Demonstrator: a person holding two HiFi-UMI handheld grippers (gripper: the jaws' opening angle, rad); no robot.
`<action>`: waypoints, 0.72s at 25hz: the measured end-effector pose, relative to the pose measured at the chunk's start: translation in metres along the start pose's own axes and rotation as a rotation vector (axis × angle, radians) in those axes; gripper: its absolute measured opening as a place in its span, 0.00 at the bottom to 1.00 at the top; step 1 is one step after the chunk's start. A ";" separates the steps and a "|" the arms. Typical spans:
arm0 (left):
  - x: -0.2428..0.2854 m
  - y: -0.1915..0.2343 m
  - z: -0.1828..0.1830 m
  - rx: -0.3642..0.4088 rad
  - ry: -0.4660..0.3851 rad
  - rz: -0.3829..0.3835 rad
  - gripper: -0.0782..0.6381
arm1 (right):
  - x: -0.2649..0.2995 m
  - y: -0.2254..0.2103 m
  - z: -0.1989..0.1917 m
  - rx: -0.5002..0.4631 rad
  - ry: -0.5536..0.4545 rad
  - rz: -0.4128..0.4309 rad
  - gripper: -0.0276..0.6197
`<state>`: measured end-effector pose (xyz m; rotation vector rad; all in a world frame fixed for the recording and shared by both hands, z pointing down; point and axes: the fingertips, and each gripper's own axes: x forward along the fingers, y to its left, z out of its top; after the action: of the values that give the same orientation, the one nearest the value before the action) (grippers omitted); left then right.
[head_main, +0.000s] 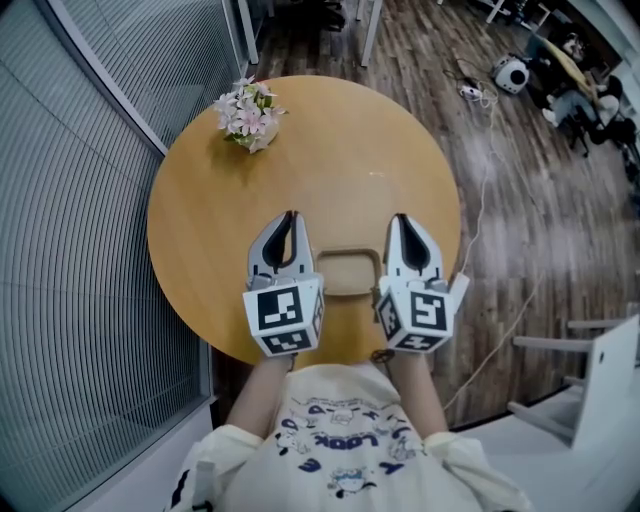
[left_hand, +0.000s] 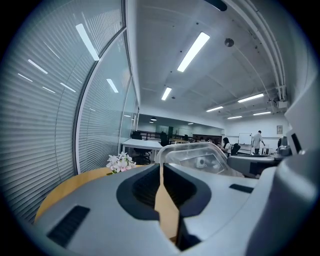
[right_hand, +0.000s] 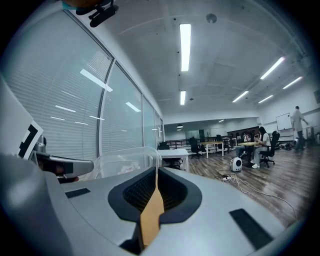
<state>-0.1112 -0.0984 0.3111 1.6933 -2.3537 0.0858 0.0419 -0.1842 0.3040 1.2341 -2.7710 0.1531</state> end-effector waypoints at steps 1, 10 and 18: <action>-0.001 0.000 0.003 0.003 -0.006 0.001 0.14 | -0.001 0.000 0.001 0.002 -0.001 -0.003 0.07; -0.007 -0.003 0.022 0.016 -0.045 -0.004 0.14 | -0.005 0.001 0.016 -0.001 -0.031 -0.003 0.07; -0.009 -0.003 0.027 0.016 -0.063 -0.018 0.14 | -0.008 0.001 0.020 -0.004 -0.042 -0.017 0.07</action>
<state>-0.1102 -0.0959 0.2825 1.7482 -2.3885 0.0486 0.0449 -0.1802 0.2829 1.2738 -2.7941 0.1209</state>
